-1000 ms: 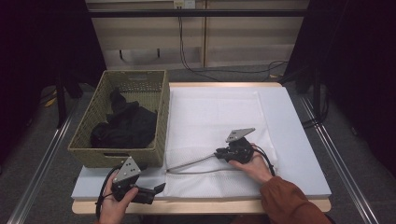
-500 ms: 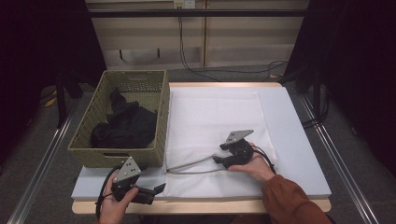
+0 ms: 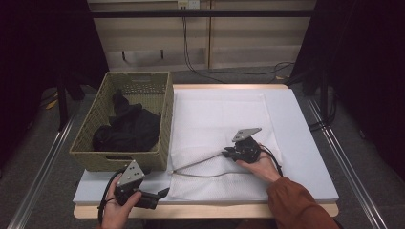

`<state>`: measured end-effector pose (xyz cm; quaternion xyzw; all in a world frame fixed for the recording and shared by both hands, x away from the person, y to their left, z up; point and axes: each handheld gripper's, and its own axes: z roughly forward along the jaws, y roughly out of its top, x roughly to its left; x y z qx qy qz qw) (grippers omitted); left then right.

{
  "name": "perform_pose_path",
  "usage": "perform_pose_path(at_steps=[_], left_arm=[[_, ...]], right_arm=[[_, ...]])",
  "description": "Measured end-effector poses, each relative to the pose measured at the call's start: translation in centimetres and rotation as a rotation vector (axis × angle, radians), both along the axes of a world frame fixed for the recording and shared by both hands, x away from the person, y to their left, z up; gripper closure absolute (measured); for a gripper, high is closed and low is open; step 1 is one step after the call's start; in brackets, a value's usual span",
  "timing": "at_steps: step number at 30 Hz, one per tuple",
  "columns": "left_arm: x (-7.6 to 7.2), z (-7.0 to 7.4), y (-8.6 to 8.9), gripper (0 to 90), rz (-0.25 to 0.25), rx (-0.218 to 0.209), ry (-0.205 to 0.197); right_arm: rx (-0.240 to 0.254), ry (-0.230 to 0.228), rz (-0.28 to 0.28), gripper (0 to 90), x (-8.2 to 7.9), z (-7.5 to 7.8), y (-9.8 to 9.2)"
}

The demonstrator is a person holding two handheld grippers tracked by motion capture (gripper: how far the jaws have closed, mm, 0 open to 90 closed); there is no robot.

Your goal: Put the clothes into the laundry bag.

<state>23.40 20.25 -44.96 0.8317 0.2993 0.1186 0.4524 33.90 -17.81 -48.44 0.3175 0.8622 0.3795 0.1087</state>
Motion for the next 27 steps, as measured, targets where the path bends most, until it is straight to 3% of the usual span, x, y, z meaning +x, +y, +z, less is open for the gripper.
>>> perform_pose_path(at_steps=[4,8,17,27], left_arm=[[0.0,0.0,0.0,5.8,-0.003,-0.006,-0.004],[0.0,0.0,0.1,5.8,0.000,-0.006,-0.003],[-0.4,0.2,0.3,5.8,0.011,-0.019,-0.010],[-0.8,0.4,0.8,5.7,0.018,-0.034,-0.024]], right_arm=[[0.031,0.034,-0.002,89.4,0.1,0.1,-0.1],[0.030,0.022,-0.012,89.6,-0.2,0.6,0.0],[0.117,0.061,-0.001,89.1,-0.4,1.3,-0.6],[0.159,0.061,-0.013,88.5,-0.5,2.2,-1.0]])
